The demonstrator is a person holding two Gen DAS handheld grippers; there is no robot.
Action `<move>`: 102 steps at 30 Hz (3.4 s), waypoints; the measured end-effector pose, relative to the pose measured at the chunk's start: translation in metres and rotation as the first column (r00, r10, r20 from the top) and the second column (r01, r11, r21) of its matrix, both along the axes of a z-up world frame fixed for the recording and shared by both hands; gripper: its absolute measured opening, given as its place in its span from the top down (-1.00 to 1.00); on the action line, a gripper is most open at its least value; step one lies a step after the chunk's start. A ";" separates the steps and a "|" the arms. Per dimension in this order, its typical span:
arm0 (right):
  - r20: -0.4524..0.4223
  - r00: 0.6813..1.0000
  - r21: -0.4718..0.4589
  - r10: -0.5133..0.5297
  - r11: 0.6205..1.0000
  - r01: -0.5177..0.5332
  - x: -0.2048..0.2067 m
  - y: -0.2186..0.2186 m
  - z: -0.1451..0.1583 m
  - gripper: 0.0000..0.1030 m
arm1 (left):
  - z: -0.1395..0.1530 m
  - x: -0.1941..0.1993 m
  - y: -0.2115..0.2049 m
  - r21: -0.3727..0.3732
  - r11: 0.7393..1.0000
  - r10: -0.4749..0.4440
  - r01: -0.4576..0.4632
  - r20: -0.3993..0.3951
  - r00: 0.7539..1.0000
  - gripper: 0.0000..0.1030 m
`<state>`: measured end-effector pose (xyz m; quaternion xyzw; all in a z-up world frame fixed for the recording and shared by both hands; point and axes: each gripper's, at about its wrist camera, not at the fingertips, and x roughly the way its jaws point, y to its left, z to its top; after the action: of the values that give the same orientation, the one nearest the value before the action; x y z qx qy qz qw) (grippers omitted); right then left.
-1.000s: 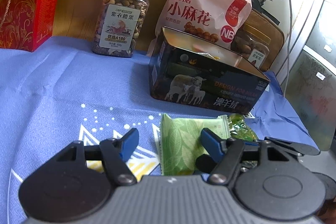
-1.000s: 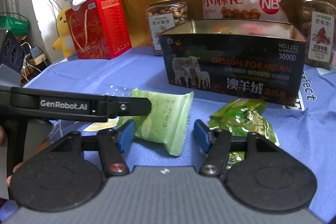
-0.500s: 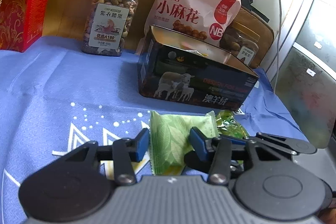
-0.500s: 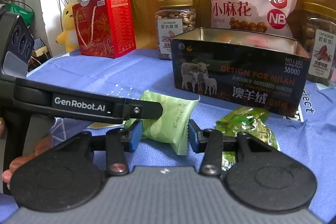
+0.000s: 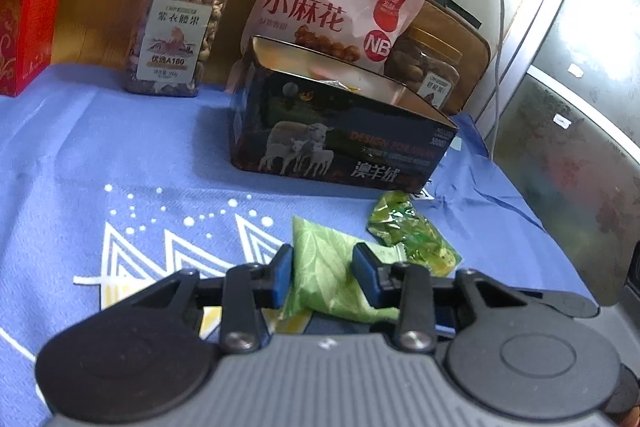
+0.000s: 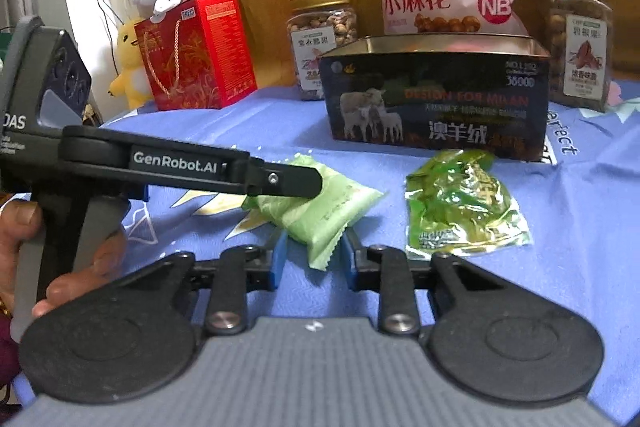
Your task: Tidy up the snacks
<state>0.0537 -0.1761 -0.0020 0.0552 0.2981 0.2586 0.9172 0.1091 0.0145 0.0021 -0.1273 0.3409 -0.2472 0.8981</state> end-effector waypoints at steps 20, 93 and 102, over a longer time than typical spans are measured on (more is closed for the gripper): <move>0.021 0.997 -0.003 -0.068 0.998 0.068 -0.004 -0.002 0.001 -0.26 | 0.002 -0.001 0.011 -0.062 0.998 0.024 -0.025 -0.007 1.000 0.31; 0.134 0.938 0.070 -0.318 0.948 0.312 0.013 -0.069 0.015 -0.22 | 0.041 0.001 -0.048 0.330 0.911 0.222 -0.249 0.119 0.968 0.21; 0.088 0.949 0.053 -0.303 0.953 0.299 0.009 -0.062 0.004 -0.23 | 0.015 -0.011 -0.033 0.369 0.888 0.257 -0.274 0.095 0.962 0.12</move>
<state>0.0630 -0.2381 0.0016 0.1055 0.2368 0.1240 0.9578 0.0981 -0.0185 0.0172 0.0082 0.3418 -0.0543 0.9382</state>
